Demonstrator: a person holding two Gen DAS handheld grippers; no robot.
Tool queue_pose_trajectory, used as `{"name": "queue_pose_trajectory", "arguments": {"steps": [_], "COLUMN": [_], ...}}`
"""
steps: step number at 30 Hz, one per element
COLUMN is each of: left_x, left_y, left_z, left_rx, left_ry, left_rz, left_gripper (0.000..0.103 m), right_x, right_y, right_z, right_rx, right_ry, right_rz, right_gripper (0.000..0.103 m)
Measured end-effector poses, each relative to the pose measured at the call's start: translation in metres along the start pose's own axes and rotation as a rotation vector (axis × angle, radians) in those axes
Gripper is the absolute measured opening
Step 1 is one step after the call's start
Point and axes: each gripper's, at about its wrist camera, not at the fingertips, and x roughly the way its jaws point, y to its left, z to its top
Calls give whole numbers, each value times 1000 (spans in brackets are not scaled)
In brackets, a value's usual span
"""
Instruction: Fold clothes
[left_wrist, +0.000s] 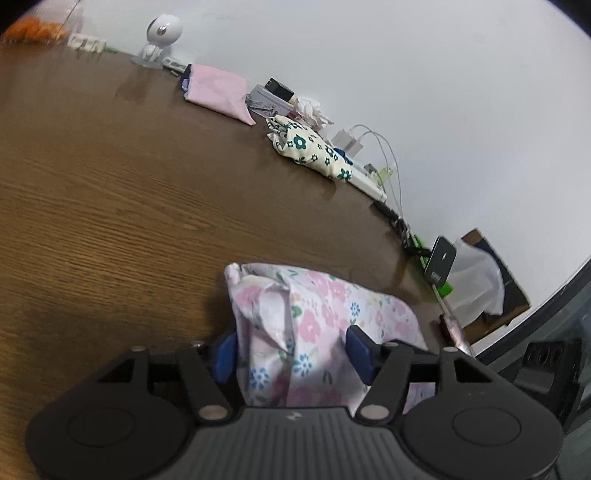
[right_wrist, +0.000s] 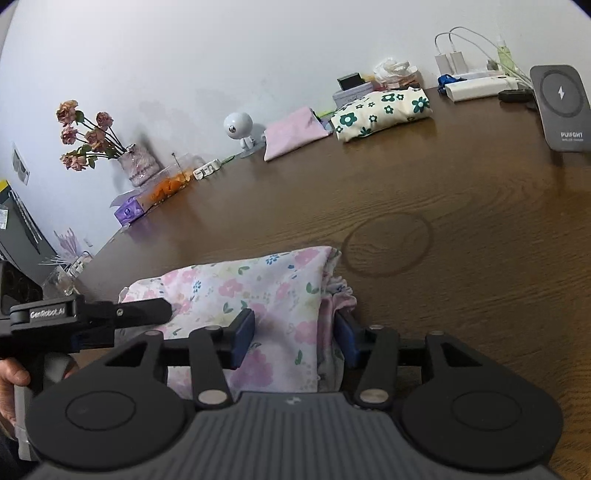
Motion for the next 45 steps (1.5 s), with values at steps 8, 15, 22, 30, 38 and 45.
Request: {"name": "queue_pose_trajectory", "arguments": {"steps": [8, 15, 22, 30, 38, 45], "left_x": [10, 9, 17, 61, 162, 257], "left_y": [4, -7, -40, -97, -91, -51], "left_z": [-2, 23, 78, 189, 286, 322], "left_rx": [-45, -8, 37, 142, 77, -1], "left_ry": [11, -27, -76, -186, -175, -113], "left_rz": [-52, -95, -129, -159, -144, -91], "left_gripper": [13, 11, 11, 11, 11, 11], "right_x": [7, -7, -20, -17, 67, 161], "right_y": [-11, -15, -15, -11, -57, -127], "right_z": [0, 24, 78, 200, 297, 327], "right_rx": [95, 117, 78, -64, -28, 35], "right_ry": [42, -9, -78, -238, -272, -205], "right_rz": [105, 183, 197, 111, -19, -116], "right_gripper": [11, 8, 8, 8, 8, 8]}}
